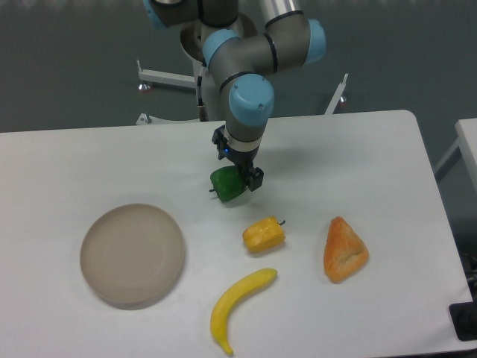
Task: Pick up the green pepper from the table
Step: 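Close the gripper around the green bell pepper, then lift the held green pepper up and carry it toward the orange wedge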
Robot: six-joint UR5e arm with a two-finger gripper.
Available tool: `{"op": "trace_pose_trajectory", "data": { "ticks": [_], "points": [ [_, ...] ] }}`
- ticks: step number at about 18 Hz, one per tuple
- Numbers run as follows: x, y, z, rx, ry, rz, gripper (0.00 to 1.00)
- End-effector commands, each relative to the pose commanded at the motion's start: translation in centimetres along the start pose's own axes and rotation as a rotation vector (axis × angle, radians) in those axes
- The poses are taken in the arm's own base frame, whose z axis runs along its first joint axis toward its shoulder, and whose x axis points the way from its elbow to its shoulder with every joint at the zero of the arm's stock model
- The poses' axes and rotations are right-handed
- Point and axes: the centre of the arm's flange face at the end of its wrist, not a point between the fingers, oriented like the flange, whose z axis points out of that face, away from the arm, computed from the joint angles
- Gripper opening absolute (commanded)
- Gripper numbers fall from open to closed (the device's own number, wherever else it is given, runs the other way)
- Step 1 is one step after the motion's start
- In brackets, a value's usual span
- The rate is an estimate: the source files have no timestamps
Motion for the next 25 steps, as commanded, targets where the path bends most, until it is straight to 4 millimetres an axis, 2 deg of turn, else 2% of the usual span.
{"op": "trace_pose_trajectory", "data": {
  "ticks": [5,6,8,9,11,13,16,18,19,21,25],
  "points": [
    [-0.3,-0.7,1.7,-0.005,0.014,0.013,1.0],
    [-0.4,-0.7,2.1,-0.005,0.015,0.013,0.81],
    [-0.5,-0.8,1.8,-0.005,0.009,0.013,0.34],
    [-0.7,-0.6,1.4,-0.003,0.003,0.012,0.26],
    [-1.0,-0.2,0.6,0.004,-0.007,0.002,0.25],
    [-2.0,1.5,-0.3,0.006,-0.019,-0.034,0.25],
    [-3.0,4.1,-3.5,0.019,-0.06,-0.081,0.25],
    [-4.3,4.6,-5.7,0.023,-0.089,-0.093,0.25],
    [-5.4,5.2,-8.0,0.02,-0.095,-0.105,0.24],
    [-8.0,6.0,-10.6,0.014,-0.076,-0.119,0.23],
    [-11.5,6.5,-12.5,0.011,-0.062,-0.135,0.21]
  ]
}}
